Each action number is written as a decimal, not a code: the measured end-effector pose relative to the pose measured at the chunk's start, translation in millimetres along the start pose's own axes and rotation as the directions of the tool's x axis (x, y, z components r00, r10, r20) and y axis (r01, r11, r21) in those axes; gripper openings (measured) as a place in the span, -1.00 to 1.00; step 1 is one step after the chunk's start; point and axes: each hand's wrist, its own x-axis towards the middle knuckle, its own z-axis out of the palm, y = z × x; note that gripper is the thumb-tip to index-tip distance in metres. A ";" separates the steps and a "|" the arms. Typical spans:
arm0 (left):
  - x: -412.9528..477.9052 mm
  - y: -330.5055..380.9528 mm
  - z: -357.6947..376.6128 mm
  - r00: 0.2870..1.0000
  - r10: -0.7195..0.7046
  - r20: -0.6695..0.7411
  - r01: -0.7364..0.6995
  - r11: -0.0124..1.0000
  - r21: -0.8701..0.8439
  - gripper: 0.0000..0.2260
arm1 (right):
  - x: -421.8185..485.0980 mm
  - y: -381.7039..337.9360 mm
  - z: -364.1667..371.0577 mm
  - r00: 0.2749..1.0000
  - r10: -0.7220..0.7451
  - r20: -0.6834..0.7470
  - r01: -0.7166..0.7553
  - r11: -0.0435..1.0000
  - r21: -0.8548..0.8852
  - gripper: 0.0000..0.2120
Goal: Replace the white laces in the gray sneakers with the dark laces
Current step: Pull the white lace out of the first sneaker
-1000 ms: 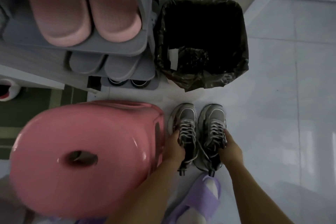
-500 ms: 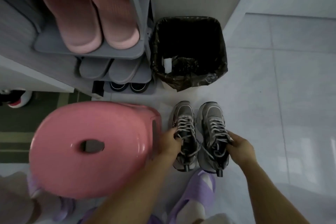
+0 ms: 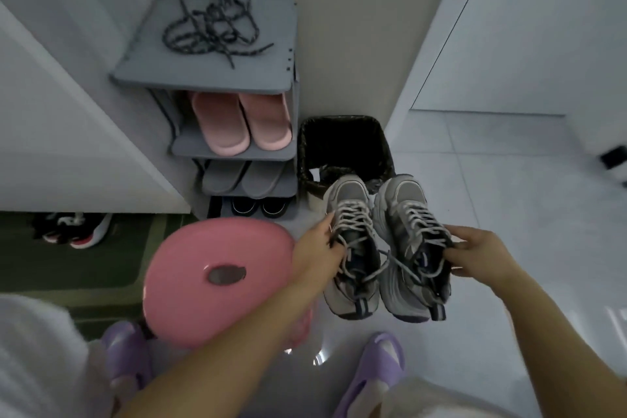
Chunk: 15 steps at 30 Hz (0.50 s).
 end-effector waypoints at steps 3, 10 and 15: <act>-15.8 2.4 -39.7 1.000 -0.006 -0.012 0.005 0.997 -0.079 -0.49 | -24.5 -22.6 18.0 0.998 -0.054 0.028 0.054 0.998 0.013 -0.63; -49.1 -17.6 -120.2 0.996 -0.020 -0.089 0.019 1.000 -0.016 -0.49 | -60.0 -58.0 83.8 0.984 -0.139 0.109 0.142 0.990 -0.021 -0.62; -65.6 -34.9 -159.9 0.991 -0.050 -0.126 0.052 0.999 0.010 -0.56 | -73.6 -76.1 131.0 0.975 -0.174 0.139 0.186 0.979 -0.077 -0.57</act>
